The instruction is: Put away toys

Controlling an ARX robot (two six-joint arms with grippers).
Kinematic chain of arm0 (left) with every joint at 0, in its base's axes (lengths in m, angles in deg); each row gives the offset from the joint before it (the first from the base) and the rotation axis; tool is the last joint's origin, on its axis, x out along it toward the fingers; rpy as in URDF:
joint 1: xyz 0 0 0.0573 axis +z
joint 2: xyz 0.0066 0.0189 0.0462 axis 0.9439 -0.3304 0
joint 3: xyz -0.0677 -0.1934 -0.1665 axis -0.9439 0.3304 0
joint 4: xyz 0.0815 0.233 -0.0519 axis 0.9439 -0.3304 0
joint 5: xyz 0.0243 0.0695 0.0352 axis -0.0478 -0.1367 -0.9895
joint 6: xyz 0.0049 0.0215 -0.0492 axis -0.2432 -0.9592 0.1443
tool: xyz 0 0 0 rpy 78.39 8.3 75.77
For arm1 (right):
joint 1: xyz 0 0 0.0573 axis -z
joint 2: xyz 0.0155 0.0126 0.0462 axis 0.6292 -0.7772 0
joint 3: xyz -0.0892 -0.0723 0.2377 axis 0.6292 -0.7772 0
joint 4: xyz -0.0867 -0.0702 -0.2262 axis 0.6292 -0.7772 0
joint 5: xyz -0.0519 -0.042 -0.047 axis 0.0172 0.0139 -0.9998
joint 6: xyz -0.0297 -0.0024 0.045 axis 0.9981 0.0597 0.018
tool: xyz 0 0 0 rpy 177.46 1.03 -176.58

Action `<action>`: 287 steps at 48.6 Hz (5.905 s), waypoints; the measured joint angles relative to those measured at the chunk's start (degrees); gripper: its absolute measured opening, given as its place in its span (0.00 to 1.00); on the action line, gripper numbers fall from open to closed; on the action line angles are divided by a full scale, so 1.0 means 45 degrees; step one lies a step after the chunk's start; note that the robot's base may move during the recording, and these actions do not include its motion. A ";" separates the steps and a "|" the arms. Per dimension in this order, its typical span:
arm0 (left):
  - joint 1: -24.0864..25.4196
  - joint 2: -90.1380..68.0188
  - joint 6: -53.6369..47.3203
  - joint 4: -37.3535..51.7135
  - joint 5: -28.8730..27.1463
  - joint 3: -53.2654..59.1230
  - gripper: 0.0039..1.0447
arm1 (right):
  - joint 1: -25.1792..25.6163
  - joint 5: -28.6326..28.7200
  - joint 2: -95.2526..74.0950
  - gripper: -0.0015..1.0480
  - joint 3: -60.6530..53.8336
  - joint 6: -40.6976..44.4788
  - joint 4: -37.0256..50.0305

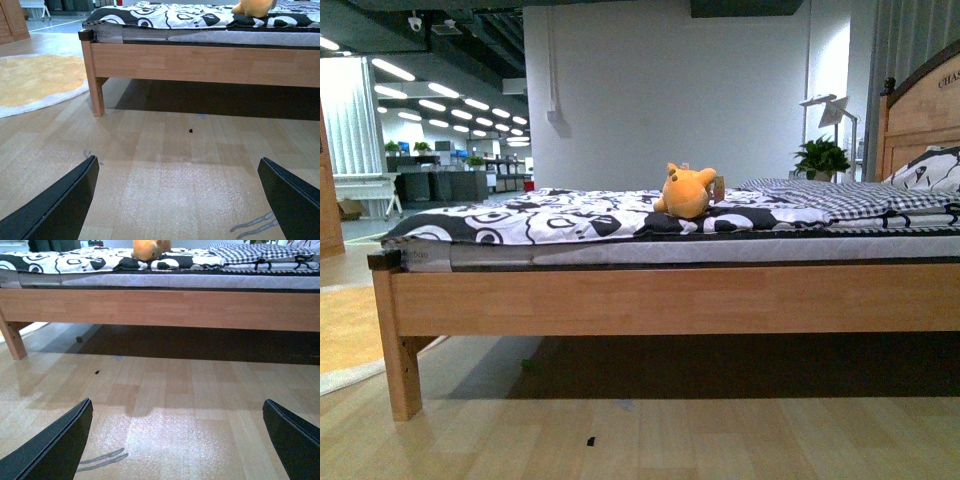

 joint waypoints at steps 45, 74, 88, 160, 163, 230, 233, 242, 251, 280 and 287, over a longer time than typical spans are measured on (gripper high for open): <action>0.0000 0.0000 0.0000 0.0000 0.0000 0.0000 0.95 | 0.0000 0.0000 0.0000 1.00 0.0000 0.0000 0.0000; 0.0000 0.0000 0.0000 0.0000 0.0000 0.0000 0.95 | 0.0000 0.0000 0.0000 1.00 0.0000 0.0000 0.0000; 0.0000 0.0000 0.0000 0.0000 0.0000 0.0000 0.95 | 0.0000 0.0000 0.0000 1.00 0.0000 0.0000 0.0000; 0.0000 -0.0010 0.0000 0.0000 -0.0005 0.0000 0.95 | 0.0000 0.0005 0.0000 1.00 0.0000 0.0000 0.0000; 0.0005 -0.0005 0.0000 0.0000 0.0010 0.0000 0.95 | 0.0000 0.0000 -0.0005 1.00 0.0000 0.0000 0.0000; 0.0000 -0.0005 0.0000 0.0000 0.0005 0.0000 0.95 | -0.0228 0.0738 -1.0797 1.00 0.6771 -0.1501 0.5843; 0.0000 -0.0005 0.0000 0.0000 0.0005 0.0000 0.95 | -0.1171 0.0296 -1.1759 1.00 0.7708 -0.1161 0.5858; 0.0000 -0.0005 0.0000 0.0000 0.0005 0.0000 0.95 | -0.4192 -0.1180 -1.5285 1.00 1.1040 0.0155 0.5678; 0.0000 -0.0005 0.0000 0.0000 0.0005 0.0000 0.95 | -0.5581 -0.2404 -1.8370 1.00 1.4270 0.1083 0.4964; 0.0000 -0.0005 0.0000 0.0000 0.0005 0.0000 0.95 | -0.5071 -0.5406 -2.3887 1.00 1.8870 0.2409 0.3929; 0.0005 -0.0005 0.0000 0.0000 0.0005 0.0000 0.95 | -0.4566 -0.5620 -2.4135 1.00 1.8870 0.2618 0.4167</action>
